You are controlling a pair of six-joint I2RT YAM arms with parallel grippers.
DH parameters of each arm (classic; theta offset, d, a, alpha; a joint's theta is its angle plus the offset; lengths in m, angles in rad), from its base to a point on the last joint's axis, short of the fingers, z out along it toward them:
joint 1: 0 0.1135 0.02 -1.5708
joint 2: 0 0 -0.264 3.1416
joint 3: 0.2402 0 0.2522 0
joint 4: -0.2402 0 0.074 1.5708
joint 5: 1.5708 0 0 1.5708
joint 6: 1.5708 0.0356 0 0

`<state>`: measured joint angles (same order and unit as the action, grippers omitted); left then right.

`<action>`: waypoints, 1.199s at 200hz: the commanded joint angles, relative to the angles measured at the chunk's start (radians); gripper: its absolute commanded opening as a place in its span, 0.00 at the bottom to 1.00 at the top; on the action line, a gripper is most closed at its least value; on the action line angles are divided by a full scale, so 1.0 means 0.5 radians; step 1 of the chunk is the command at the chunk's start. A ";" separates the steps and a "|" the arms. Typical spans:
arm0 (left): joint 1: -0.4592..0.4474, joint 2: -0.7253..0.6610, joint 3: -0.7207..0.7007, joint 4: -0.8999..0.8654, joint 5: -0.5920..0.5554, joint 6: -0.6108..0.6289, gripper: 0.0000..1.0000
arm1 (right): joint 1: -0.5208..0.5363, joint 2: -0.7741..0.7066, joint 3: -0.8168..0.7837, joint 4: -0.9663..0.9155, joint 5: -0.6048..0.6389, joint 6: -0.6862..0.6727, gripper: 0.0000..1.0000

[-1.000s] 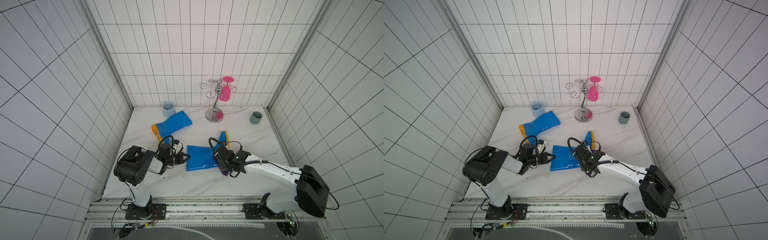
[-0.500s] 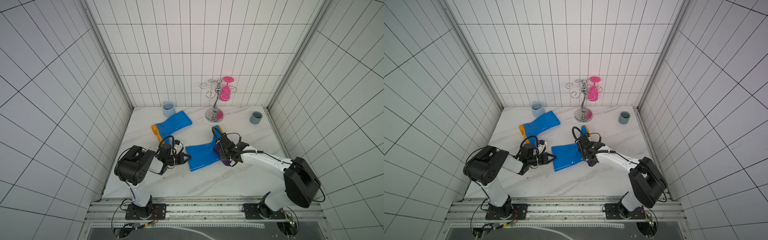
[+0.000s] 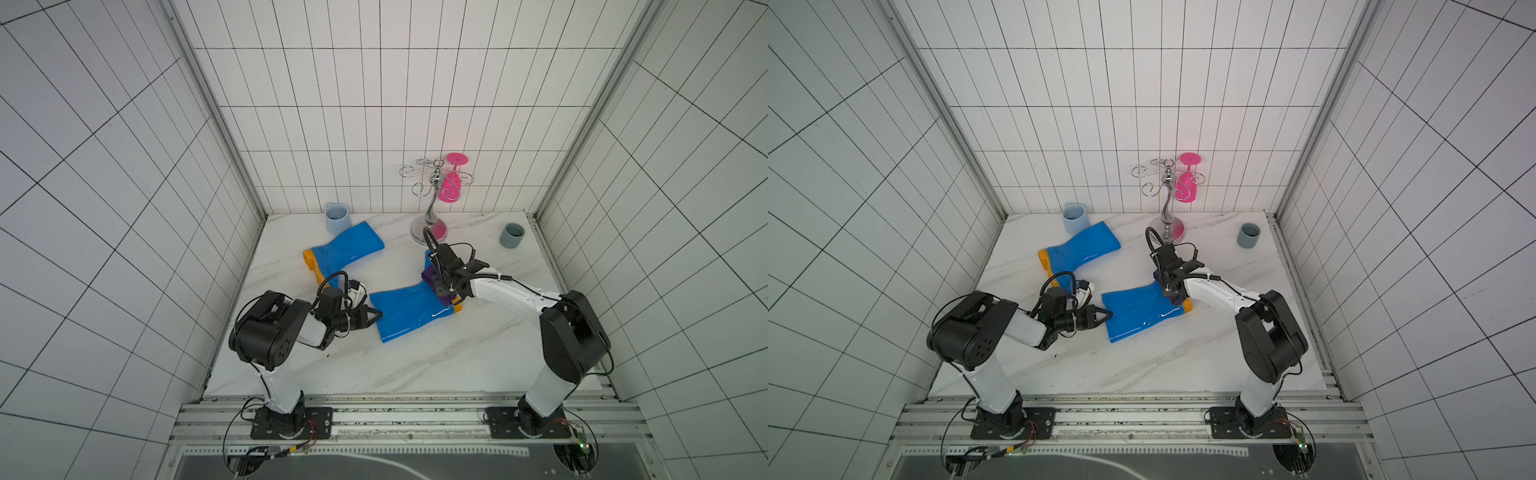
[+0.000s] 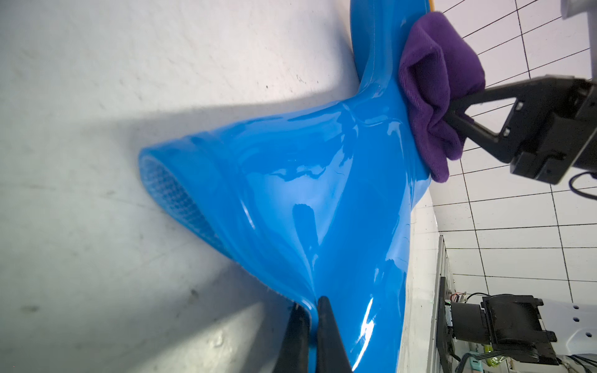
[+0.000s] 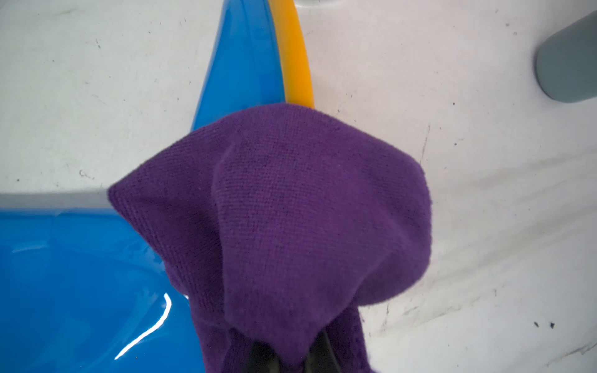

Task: Wipe the rubber boots with a cloth
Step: Wipe the dirt off the rubber boot.

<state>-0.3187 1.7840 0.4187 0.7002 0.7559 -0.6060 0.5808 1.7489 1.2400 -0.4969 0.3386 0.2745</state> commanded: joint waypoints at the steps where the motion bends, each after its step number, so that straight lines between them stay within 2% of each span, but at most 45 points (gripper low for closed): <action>1: -0.007 0.111 -0.046 -0.198 -0.028 0.019 0.00 | -0.065 0.144 0.331 0.053 0.000 -0.124 0.00; 60: -0.007 0.110 -0.046 -0.195 -0.024 0.019 0.00 | -0.157 0.522 0.854 0.001 -0.040 -0.248 0.00; 98: -0.007 0.105 -0.047 -0.195 -0.024 0.016 0.00 | -0.191 0.591 0.931 -0.023 -0.050 -0.269 0.00; 119: -0.004 0.109 -0.046 -0.186 -0.015 0.013 0.00 | -0.198 0.525 0.778 -0.024 -0.045 -0.265 0.00; 182: 0.031 0.102 -0.066 -0.138 0.009 -0.032 0.00 | -0.207 0.139 0.009 0.108 -0.112 -0.110 0.00; 240: 0.094 0.106 -0.059 -0.078 0.044 -0.094 0.00 | -0.106 -0.127 -0.387 0.135 -0.195 0.072 0.00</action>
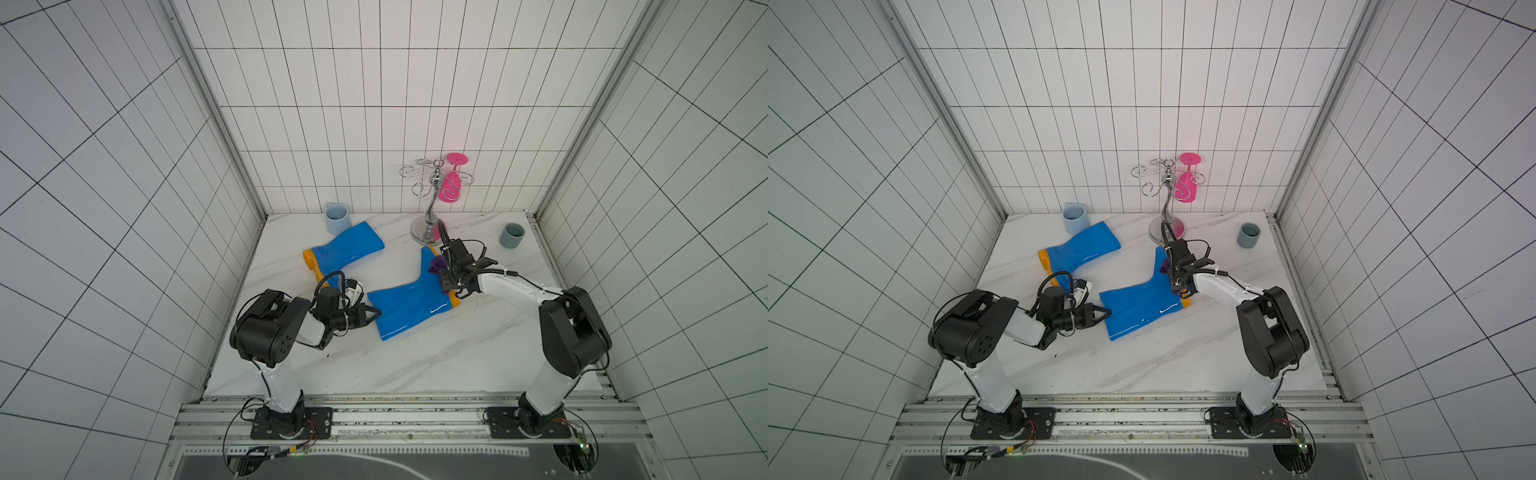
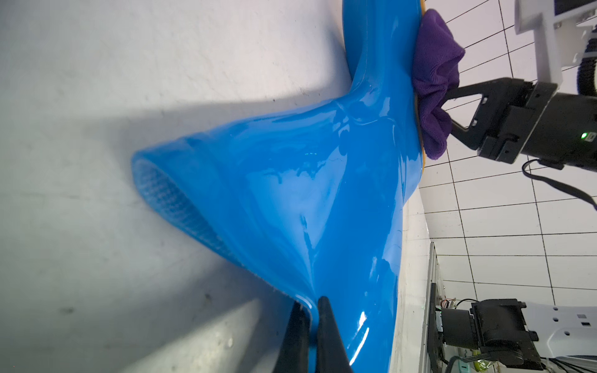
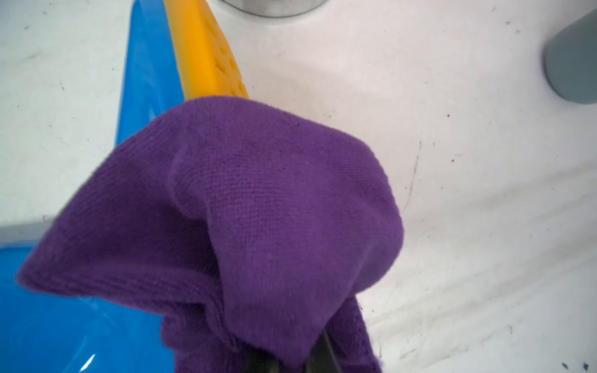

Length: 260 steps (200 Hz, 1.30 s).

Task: Wipe the rubber boots with a cloth
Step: Wipe the dirt off the rubber boot.

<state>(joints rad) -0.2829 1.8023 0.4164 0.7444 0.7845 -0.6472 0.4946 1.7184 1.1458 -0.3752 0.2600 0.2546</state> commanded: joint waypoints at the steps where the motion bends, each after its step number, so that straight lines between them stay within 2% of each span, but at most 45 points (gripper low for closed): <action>1: 0.023 0.069 -0.054 -0.167 -0.015 -0.012 0.00 | 0.068 -0.070 -0.202 -0.109 -0.038 0.114 0.00; 107: 0.059 0.048 -0.066 -0.127 -0.014 -0.028 0.00 | 0.413 -0.536 -0.513 -0.394 -0.017 0.477 0.00; 150: 0.063 0.039 -0.069 -0.124 -0.017 -0.025 0.00 | 0.436 -0.602 -0.308 -0.525 0.048 0.428 0.00; 169: 0.067 0.042 -0.071 -0.116 -0.017 -0.019 0.00 | 0.465 -0.553 -0.138 -0.553 0.068 0.380 0.00; 202: 0.067 0.071 -0.060 -0.082 0.017 -0.031 0.00 | 0.471 -0.300 0.171 -0.526 0.065 0.252 0.00; 260: 0.066 0.060 -0.071 -0.069 0.028 -0.030 0.00 | 0.574 0.089 0.457 -0.414 -0.051 0.163 0.00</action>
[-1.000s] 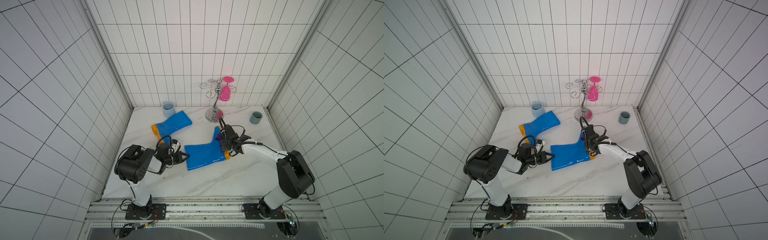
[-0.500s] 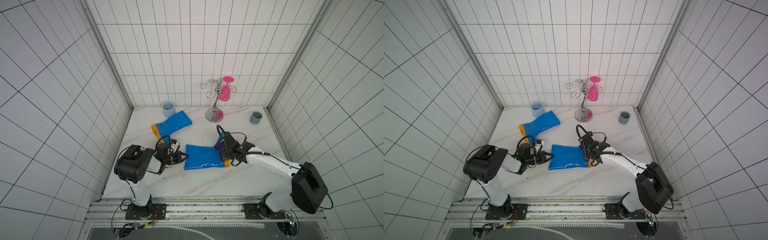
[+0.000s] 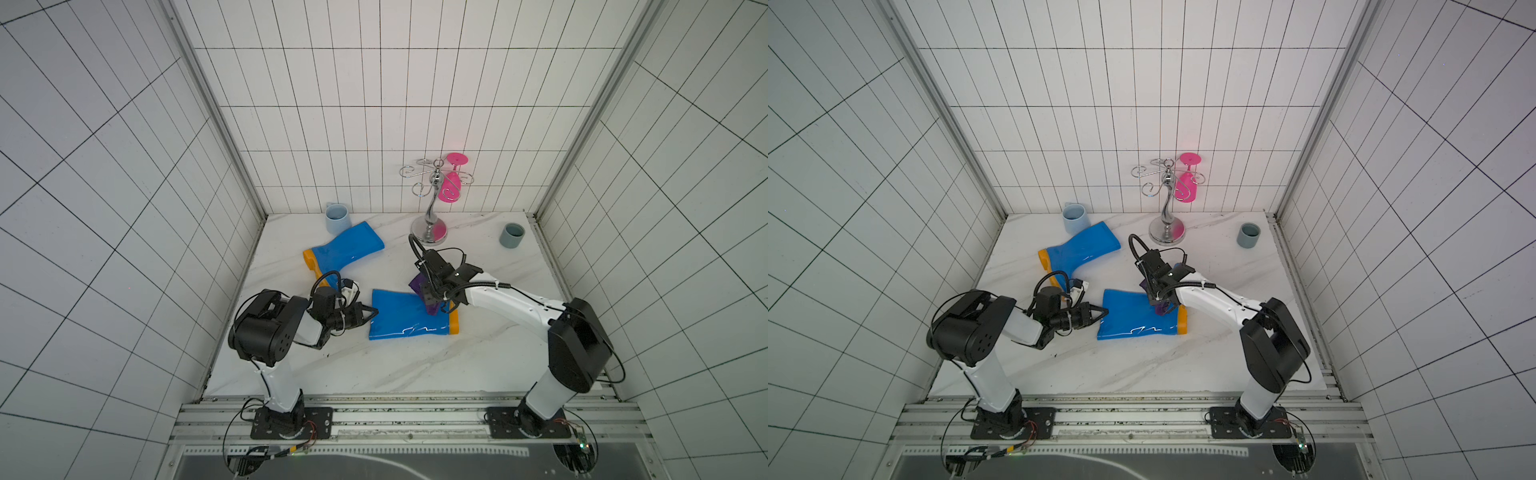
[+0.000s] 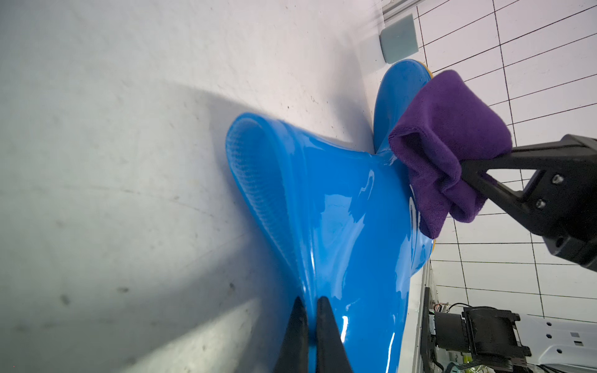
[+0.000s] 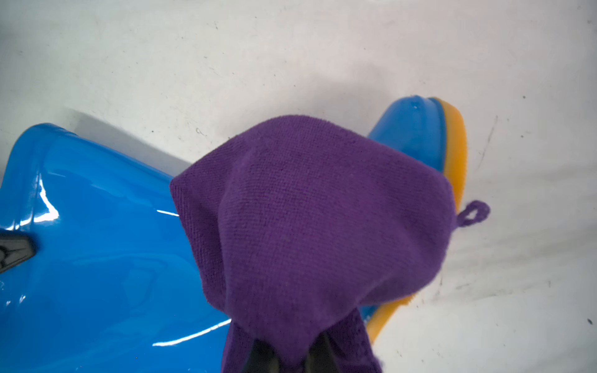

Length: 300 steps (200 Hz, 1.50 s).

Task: Wipe the rubber boots with a cloth
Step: Wipe the dirt off the rubber boot.

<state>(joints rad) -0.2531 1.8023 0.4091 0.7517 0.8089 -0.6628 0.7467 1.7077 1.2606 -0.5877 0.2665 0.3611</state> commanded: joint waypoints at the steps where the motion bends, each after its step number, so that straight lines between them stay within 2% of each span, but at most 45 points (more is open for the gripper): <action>1: 0.006 0.061 -0.057 -0.085 -0.020 0.001 0.00 | 0.072 0.114 0.231 0.012 -0.065 -0.052 0.00; 41: 0.012 0.050 -0.064 -0.077 -0.019 0.000 0.00 | 0.111 0.212 0.203 0.028 -0.106 -0.046 0.00; 68: 0.014 0.049 -0.070 -0.071 -0.023 0.000 0.00 | 0.105 0.169 0.099 0.015 -0.010 -0.044 0.00; 107: 0.019 0.052 -0.078 -0.056 -0.019 -0.003 0.00 | -0.027 0.101 0.031 -0.011 0.086 -0.113 0.00; 172: 0.024 0.052 -0.079 -0.048 -0.017 -0.008 0.00 | -0.263 0.198 0.268 -0.045 0.266 -0.325 0.00; 235: 0.024 0.064 -0.079 -0.041 -0.017 -0.009 0.00 | -0.402 0.322 0.534 -0.056 0.272 -0.434 0.00; 260: 0.024 0.062 -0.079 -0.040 -0.017 -0.007 0.00 | -0.404 0.291 0.451 -0.061 0.215 -0.393 0.00; 300: 0.024 0.065 -0.078 -0.040 -0.019 -0.010 0.00 | -0.354 0.078 0.121 -0.022 0.114 -0.259 0.00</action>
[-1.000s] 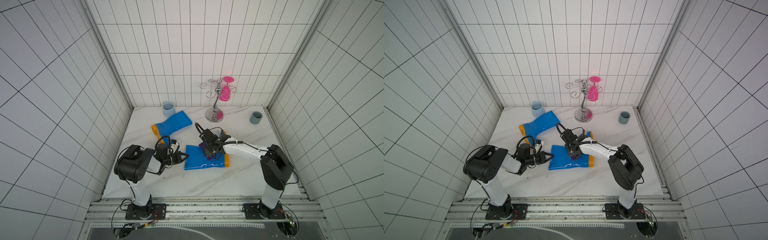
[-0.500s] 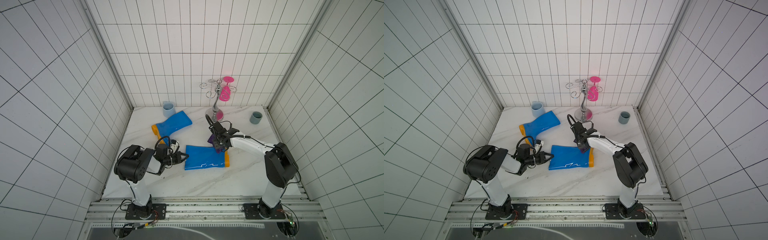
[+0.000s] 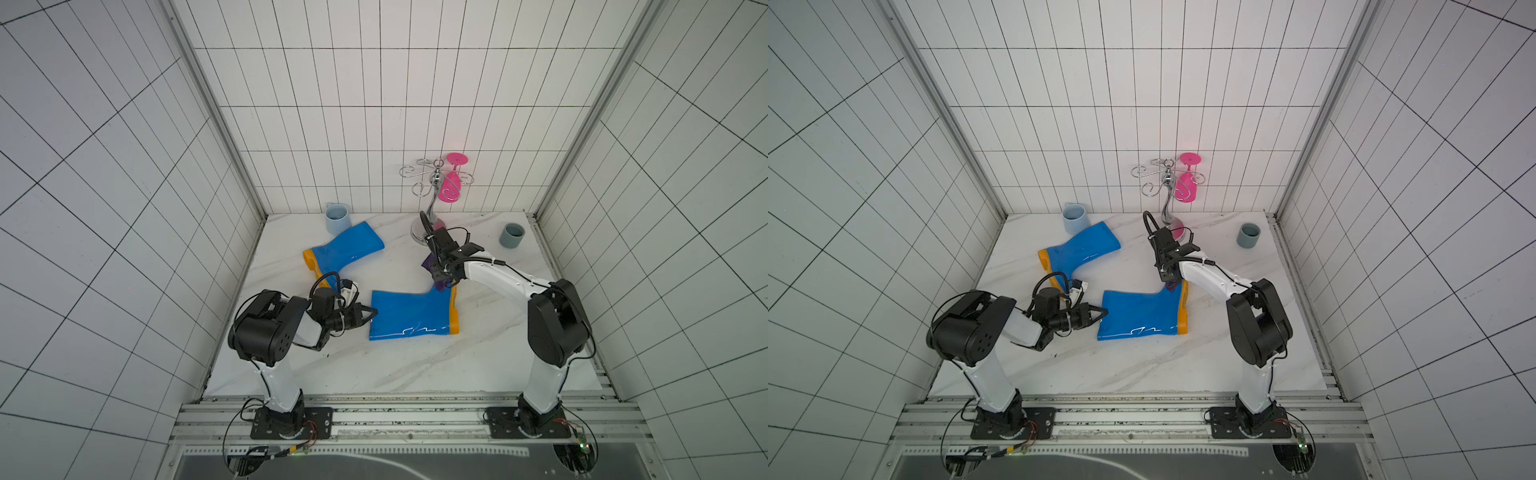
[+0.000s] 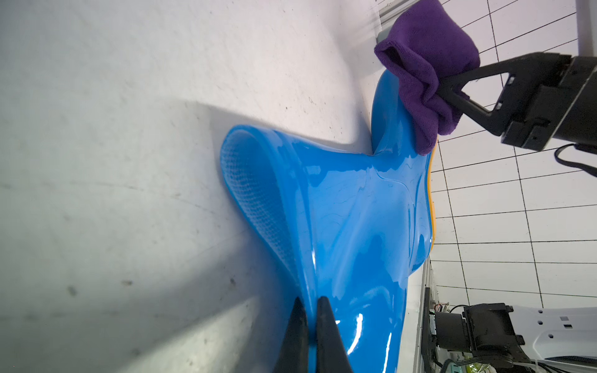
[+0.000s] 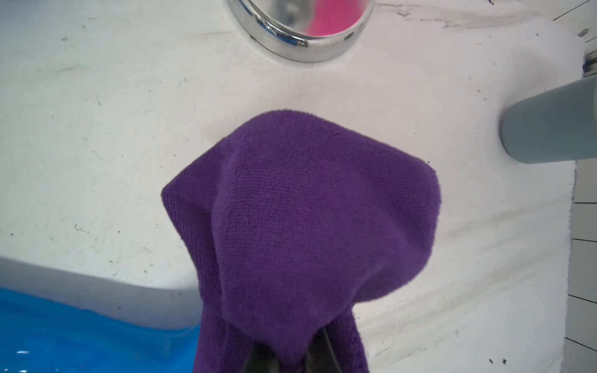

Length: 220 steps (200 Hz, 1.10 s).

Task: Wipe the rubber boots with a cloth
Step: Wipe the dirt off the rubber boot.

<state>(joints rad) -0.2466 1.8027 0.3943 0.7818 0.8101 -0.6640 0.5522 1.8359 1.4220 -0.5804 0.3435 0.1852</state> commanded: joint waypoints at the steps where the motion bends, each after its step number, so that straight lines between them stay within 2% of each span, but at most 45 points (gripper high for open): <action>1: 0.011 0.065 -0.049 -0.100 -0.020 -0.009 0.00 | 0.038 -0.182 -0.210 -0.036 -0.040 0.096 0.00; 84: 0.011 0.049 -0.056 -0.095 -0.027 -0.006 0.00 | 0.421 -0.517 -0.710 -0.099 -0.096 0.466 0.00; 155: 0.011 0.037 -0.063 -0.087 -0.032 -0.007 0.00 | 0.620 -0.805 -1.077 -0.154 -0.149 0.779 0.00; 220: 0.012 0.030 -0.067 -0.082 -0.034 -0.007 0.00 | 0.840 -0.755 -1.141 -0.078 -0.184 0.966 0.00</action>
<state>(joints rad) -0.2459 1.8027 0.3889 0.7906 0.8101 -0.6659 0.9398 1.4361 0.9043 -0.6155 0.2588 0.5983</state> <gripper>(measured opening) 0.049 0.080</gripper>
